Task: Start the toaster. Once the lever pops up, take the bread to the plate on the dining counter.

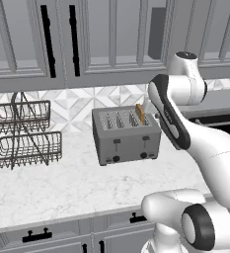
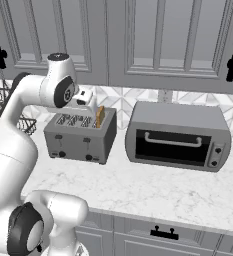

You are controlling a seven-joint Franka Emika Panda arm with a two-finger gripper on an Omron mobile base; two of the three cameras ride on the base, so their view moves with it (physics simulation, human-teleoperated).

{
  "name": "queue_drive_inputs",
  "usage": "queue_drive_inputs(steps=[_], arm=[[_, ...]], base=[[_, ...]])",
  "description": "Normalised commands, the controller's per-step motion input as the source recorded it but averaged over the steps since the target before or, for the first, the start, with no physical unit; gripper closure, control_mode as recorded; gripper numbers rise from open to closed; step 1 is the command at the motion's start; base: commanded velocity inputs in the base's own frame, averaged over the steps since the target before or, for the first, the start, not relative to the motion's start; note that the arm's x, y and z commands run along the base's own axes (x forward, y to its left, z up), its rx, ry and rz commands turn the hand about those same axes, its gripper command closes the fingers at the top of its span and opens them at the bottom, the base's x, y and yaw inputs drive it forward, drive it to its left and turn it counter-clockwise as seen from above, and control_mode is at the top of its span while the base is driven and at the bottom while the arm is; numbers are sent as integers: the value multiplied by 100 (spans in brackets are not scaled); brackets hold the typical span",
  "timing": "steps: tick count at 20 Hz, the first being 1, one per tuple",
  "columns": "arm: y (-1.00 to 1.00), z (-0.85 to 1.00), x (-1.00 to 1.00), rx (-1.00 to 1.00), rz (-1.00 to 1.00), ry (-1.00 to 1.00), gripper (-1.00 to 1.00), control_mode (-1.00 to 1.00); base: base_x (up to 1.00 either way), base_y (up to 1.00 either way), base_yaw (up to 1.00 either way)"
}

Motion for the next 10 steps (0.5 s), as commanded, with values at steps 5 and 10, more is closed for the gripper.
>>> queue_drive_inputs(steps=[5,10], arm=[[-1,-6,-12,0,0,-4,-100,-100],[0,-40,-1,0,-2,-23,-100,-100]], base=[[0,0,0],[0,0,0]])
